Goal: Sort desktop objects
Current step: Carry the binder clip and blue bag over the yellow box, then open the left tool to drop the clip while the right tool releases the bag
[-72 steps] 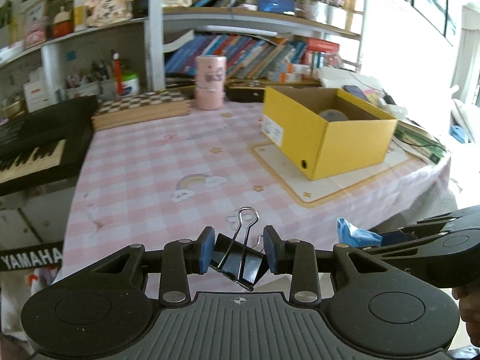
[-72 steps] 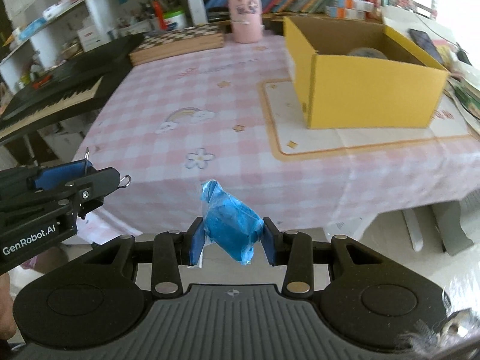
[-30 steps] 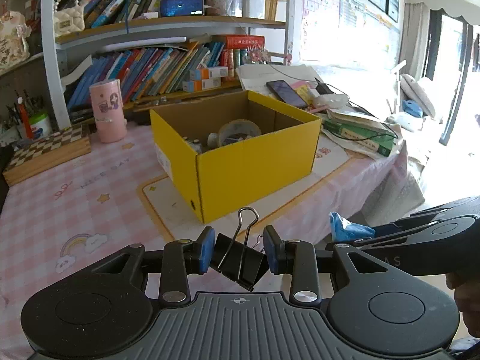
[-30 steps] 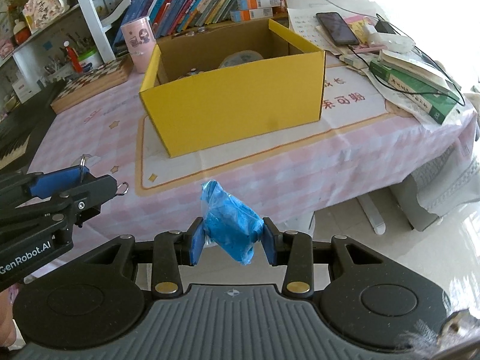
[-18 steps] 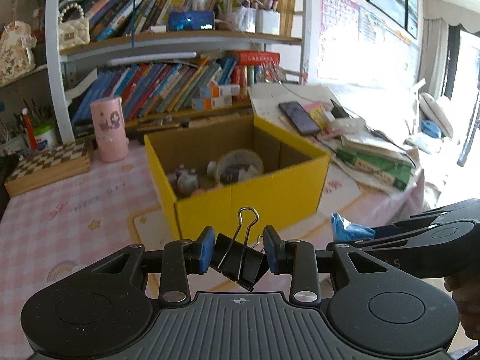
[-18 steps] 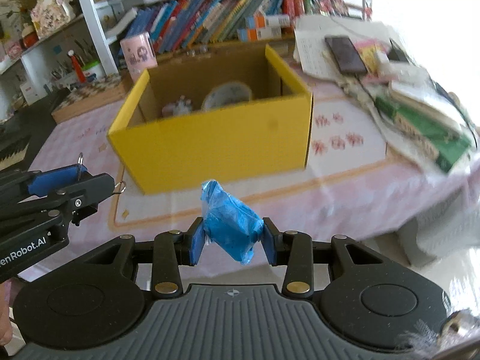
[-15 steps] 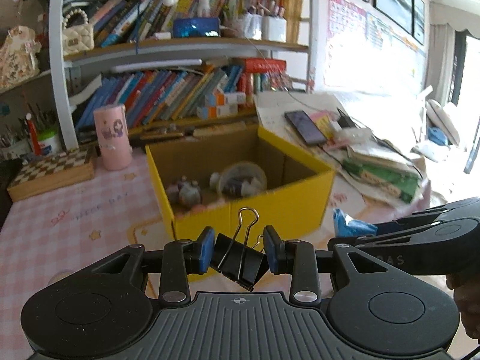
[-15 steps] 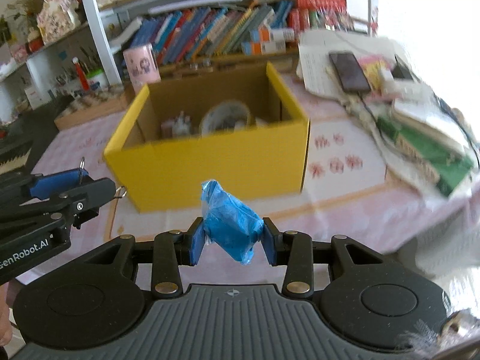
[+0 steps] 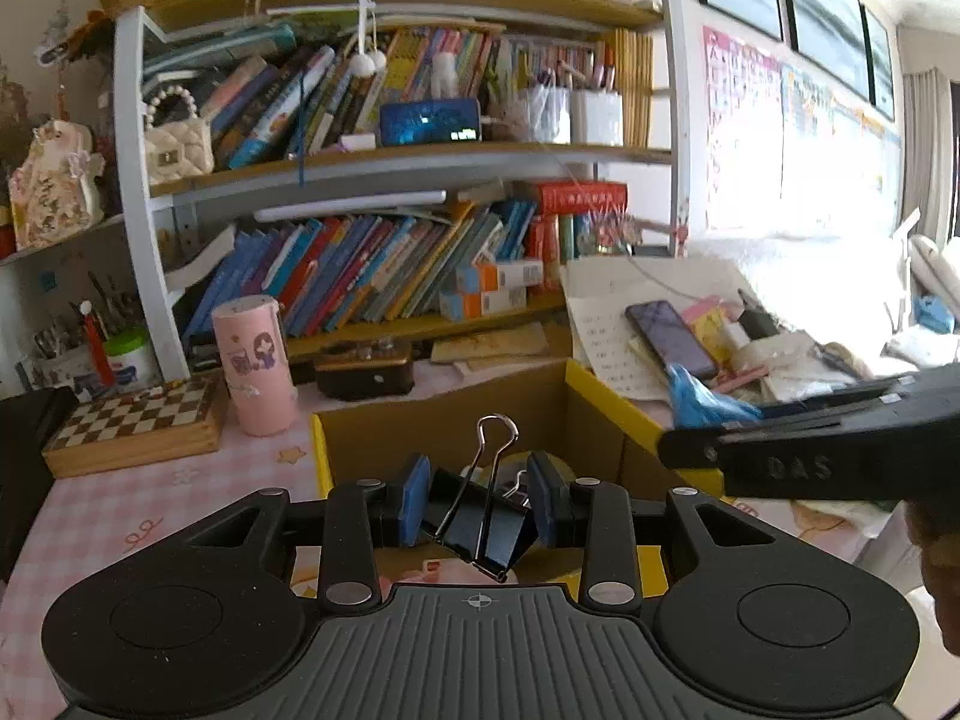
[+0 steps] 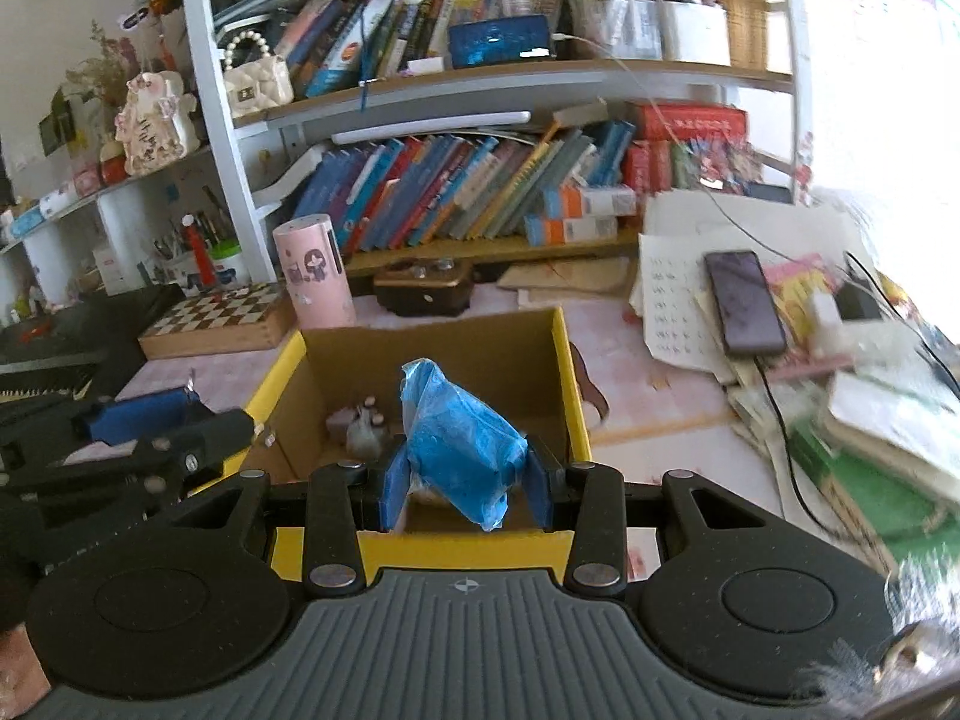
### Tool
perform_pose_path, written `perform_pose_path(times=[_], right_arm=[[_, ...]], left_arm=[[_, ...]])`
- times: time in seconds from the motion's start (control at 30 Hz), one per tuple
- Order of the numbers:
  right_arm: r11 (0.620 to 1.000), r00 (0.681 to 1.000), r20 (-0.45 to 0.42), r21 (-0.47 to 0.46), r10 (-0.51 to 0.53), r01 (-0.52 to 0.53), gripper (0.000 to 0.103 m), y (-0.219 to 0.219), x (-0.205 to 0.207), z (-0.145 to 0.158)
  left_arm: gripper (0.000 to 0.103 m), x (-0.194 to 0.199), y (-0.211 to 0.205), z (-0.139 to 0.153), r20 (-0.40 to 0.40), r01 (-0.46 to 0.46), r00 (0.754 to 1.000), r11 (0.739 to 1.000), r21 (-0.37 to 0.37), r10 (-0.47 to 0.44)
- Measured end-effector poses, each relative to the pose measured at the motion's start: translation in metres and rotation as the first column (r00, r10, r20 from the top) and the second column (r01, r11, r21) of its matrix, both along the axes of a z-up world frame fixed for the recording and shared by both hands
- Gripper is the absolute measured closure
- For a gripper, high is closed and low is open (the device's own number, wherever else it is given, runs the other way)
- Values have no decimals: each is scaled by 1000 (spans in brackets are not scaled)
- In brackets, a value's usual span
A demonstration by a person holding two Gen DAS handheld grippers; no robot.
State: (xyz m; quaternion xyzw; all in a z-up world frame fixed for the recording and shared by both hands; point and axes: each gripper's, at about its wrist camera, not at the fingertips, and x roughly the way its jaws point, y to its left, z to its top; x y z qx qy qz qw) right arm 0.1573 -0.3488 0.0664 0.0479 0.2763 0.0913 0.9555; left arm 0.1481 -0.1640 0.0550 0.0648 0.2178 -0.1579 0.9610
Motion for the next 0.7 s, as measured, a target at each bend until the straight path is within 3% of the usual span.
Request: perform_pose_path(times=[0.23, 0.5, 0.7], right_arm=[[993, 994, -47, -69, 95, -98, 66, 8, 52, -20], [957, 943, -262, -144, 207, -251, 66, 22, 101, -57], [930, 913, -317, -175, 257, -322, 66, 28, 114, -60]], left_arm=[[69, 44, -12, -15, -32, -50, 998, 997, 55, 52], [69, 87, -20, -46, -167, -81, 982, 993, 81, 94], [69, 101, -22, -60, -232, -112, 964, 991, 74, 126]])
